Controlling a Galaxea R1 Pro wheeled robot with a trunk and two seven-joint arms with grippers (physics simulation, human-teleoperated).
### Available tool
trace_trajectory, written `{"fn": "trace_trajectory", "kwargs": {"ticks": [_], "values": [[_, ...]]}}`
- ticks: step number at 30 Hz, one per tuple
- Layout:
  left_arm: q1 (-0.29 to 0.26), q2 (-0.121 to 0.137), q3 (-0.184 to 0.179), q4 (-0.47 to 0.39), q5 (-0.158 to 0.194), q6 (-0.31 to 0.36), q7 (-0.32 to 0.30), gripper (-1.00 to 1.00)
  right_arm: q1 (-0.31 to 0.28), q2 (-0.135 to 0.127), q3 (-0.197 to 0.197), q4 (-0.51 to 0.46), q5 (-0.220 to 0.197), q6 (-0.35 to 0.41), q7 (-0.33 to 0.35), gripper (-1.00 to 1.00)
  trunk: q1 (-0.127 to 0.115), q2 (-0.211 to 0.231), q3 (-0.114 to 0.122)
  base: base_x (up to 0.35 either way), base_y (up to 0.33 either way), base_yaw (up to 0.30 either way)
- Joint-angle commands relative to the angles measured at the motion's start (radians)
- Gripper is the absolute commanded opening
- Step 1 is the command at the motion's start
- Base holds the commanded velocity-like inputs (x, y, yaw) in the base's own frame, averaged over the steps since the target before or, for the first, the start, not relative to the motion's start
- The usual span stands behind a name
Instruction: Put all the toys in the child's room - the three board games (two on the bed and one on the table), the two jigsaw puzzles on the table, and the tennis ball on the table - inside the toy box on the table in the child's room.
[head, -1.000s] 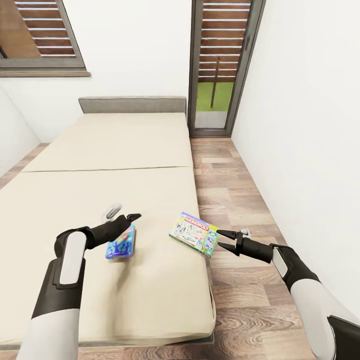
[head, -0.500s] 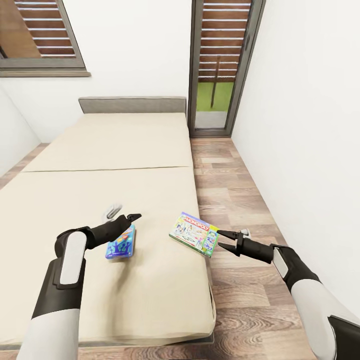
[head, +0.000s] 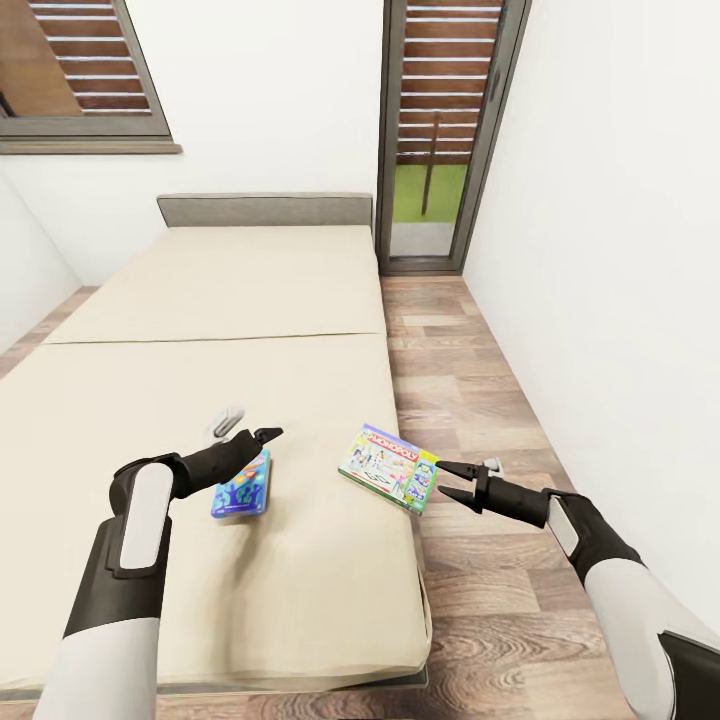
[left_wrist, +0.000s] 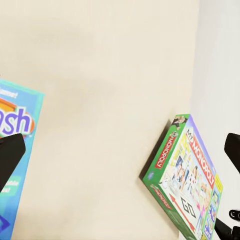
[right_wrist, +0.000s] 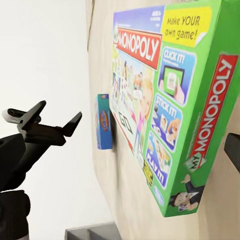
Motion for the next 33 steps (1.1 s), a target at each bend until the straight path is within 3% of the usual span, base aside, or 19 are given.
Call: {"fn": "trace_trajectory", "kwargs": {"ticks": [1, 33], "values": [[-0.001, -0.001, 0.002, -0.001, 0.011, 0.005, 0.010, 1.00, -0.001, 0.000, -0.001, 0.000, -0.002, 0.006, 0.001, 1.00, 0.000, 0.000, -0.001, 0.000, 0.000, 0.000], [-0.001, 0.000, 0.002, -0.001, 0.011, 0.005, 0.009, 1.00, 0.000, -0.006, -0.003, 0.002, -0.002, 0.006, -0.012, 1.00, 0.000, 0.000, -0.001, 0.000, 0.000, 0.007]]}}
